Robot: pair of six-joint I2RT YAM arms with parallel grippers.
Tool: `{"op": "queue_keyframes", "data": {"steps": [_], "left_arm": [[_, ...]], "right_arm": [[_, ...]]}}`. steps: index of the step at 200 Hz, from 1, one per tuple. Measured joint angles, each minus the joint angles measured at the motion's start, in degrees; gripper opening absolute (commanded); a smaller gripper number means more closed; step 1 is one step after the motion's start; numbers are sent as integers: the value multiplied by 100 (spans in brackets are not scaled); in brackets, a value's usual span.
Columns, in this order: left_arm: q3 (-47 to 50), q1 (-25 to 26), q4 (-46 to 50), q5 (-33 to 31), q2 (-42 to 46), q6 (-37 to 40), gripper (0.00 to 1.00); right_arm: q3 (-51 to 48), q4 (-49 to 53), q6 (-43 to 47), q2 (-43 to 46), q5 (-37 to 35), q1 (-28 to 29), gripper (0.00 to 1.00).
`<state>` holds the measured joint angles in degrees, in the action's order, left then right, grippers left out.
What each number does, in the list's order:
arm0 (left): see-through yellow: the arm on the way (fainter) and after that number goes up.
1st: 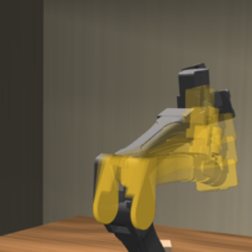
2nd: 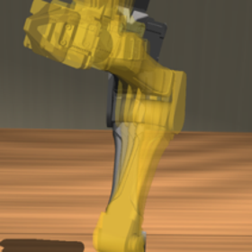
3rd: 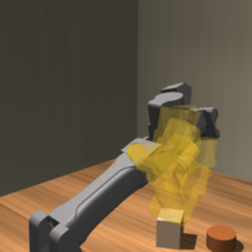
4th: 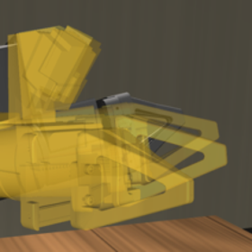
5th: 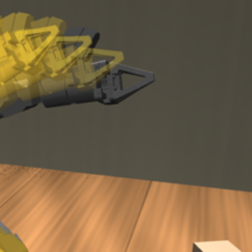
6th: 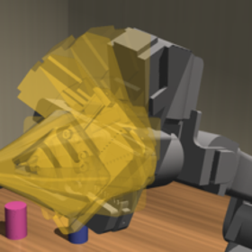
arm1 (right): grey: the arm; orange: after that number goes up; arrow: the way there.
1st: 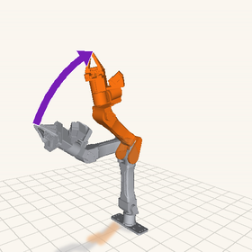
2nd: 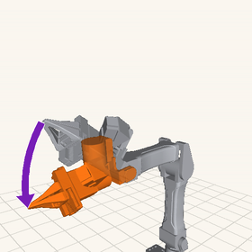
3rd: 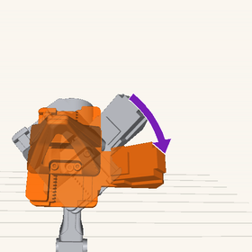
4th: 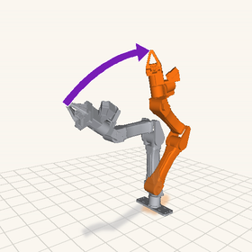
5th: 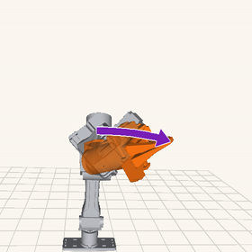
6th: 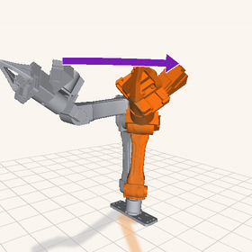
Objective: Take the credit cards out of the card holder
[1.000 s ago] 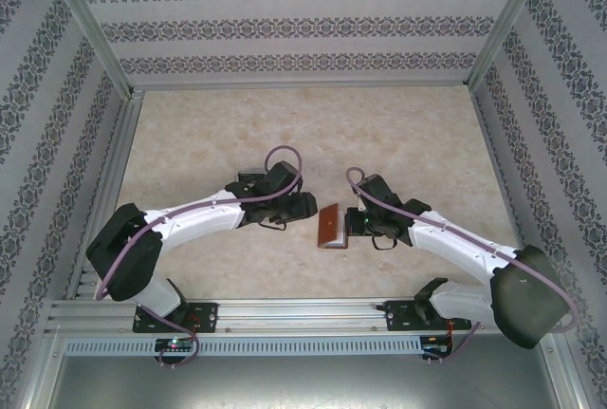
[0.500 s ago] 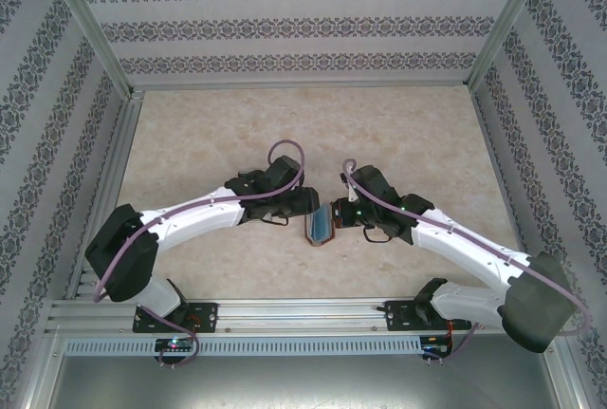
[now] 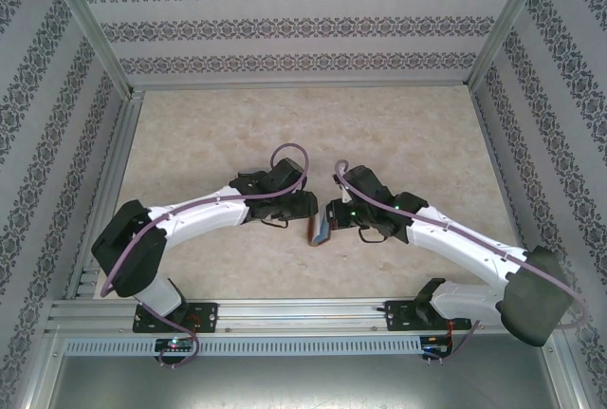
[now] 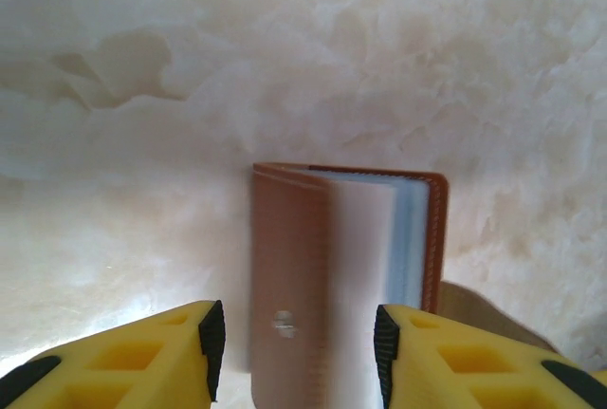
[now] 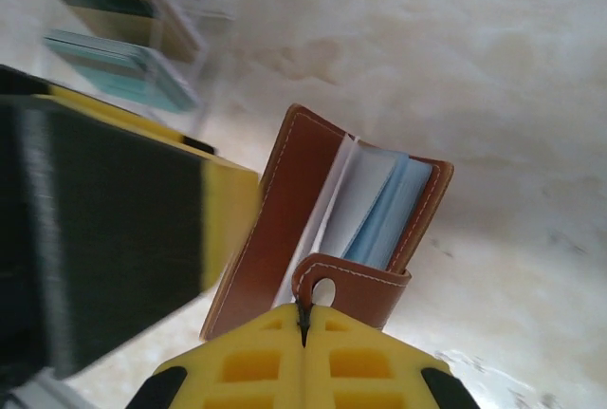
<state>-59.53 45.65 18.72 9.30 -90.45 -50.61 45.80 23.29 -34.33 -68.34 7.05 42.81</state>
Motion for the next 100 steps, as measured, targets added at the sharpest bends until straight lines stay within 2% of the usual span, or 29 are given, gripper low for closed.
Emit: {"op": "queue_keyframes", "data": {"steps": [25,45,63,100], "left_arm": [[-9,-39,70,-101,291,101,48],[-20,-39,52,-61,339,138,44],[-20,-39,-11,79,243,118,37],[20,-39,-258,352,-146,52,33]], "right_arm": [[153,-114,0,-85,31,72,0],[151,-103,0,-127,28,68,0],[116,-103,-2,-127,22,28,0],[-129,-96,-2,-118,-15,-173,0]]}}
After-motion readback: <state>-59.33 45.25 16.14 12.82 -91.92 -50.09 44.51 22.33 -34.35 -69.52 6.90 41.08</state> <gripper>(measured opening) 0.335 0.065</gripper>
